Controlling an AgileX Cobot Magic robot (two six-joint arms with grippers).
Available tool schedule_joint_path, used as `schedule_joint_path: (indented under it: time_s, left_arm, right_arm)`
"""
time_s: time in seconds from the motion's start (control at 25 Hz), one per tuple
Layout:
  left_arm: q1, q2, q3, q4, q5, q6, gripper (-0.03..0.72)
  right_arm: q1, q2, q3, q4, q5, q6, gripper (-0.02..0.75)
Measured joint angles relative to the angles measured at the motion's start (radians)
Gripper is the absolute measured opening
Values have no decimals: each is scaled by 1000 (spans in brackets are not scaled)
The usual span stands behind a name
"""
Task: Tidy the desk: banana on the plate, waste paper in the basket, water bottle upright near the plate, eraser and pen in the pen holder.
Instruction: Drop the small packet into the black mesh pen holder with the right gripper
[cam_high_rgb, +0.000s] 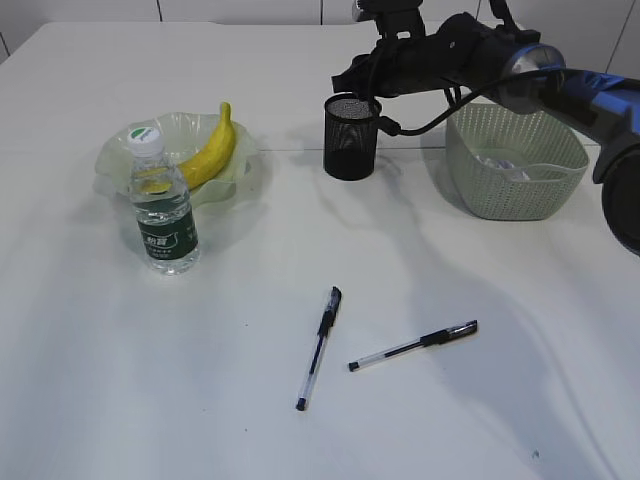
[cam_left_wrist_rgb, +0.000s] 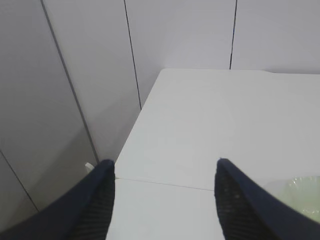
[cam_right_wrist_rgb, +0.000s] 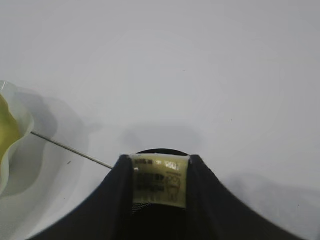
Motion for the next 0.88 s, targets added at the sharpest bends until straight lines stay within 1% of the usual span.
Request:
schedule_joint_path:
  time_s: [0.24, 0.88]
  left_arm:
    - [0, 0, 0, 0, 0, 0, 436]
    - [0, 0, 0, 0, 0, 0, 433]
  right_arm:
    - [0, 0, 0, 0, 0, 0, 224]
    - [0, 0, 0, -19, -6, 0, 263]
